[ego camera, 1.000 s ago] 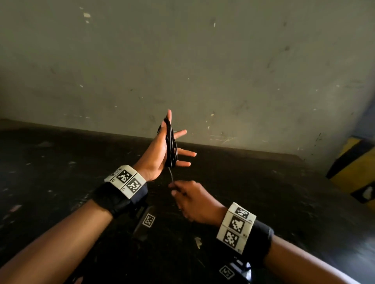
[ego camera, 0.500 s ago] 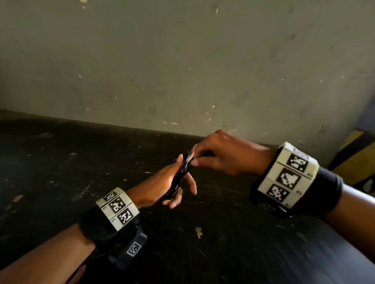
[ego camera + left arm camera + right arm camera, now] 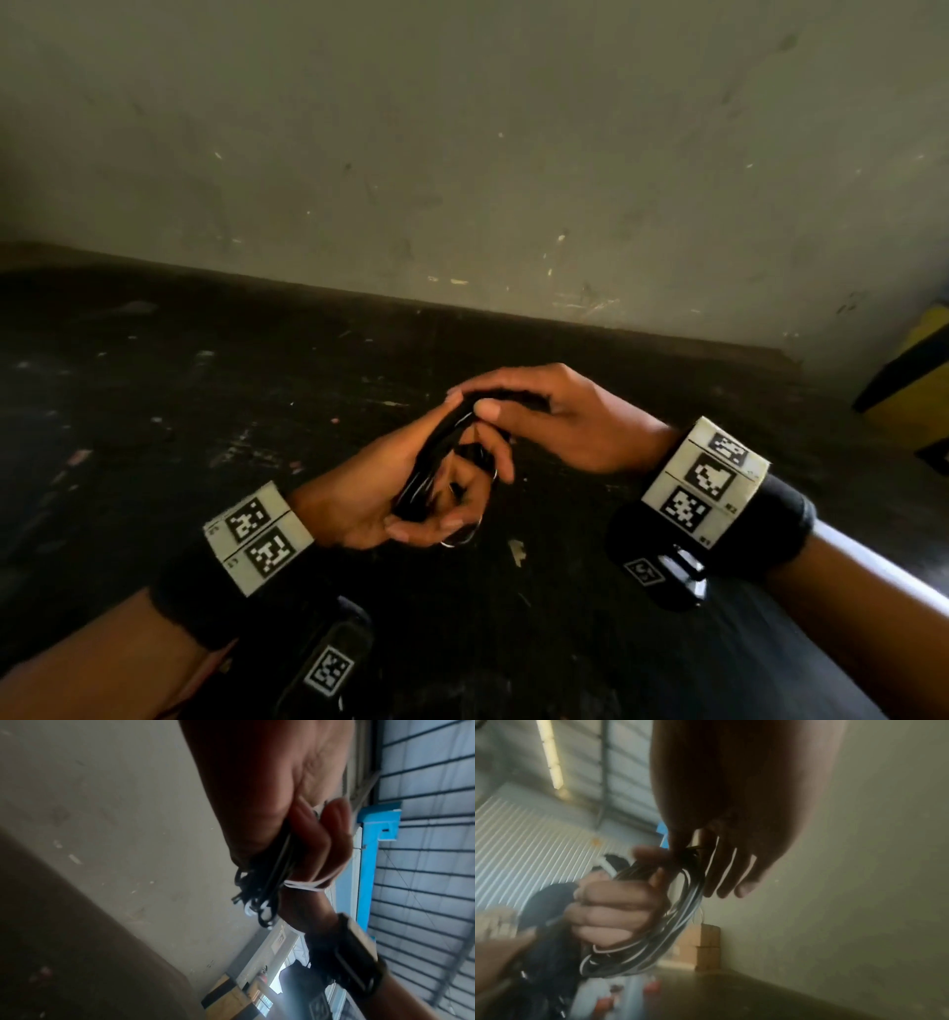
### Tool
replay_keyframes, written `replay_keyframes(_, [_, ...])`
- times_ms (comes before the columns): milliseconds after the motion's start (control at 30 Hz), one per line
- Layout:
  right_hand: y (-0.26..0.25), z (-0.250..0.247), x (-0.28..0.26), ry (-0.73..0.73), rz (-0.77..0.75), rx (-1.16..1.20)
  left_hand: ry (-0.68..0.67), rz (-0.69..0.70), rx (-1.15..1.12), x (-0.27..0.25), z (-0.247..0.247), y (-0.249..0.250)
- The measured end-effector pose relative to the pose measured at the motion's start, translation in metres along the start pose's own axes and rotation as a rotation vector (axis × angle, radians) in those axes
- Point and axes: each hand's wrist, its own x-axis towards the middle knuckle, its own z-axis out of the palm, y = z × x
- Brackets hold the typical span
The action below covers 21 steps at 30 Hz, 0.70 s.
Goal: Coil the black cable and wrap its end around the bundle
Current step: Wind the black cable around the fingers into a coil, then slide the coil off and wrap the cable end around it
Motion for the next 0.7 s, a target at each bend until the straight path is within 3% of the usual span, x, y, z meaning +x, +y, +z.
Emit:
replay_keyframes(100, [0.004,0.029,-0.004,0.087,0.064,0.093,-0.061,-0.007,-0.152,-0.011,-0.002,-0.011])
replay_keyframes(167, [0.009,0.050,-0.005,0.196,0.074,0.062,-0.021,-0.004,-0.261,-0.017,-0.003,-0.020])
replay_keyframes(400, [0.035,0.101,-0.010,0.304,0.144,0.023,0.466,0.001,-0.260,-0.035,-0.004,-0.051])
replay_keyframes(600, [0.038,0.124,-0.010,0.306,0.256,0.239,0.655,0.029,-0.203,-0.045,0.002,-0.065])
replay_keyframes(700, [0.036,0.136,-0.017,0.335,0.270,0.240,0.728,0.008,-0.201,-0.047,0.014,-0.072])
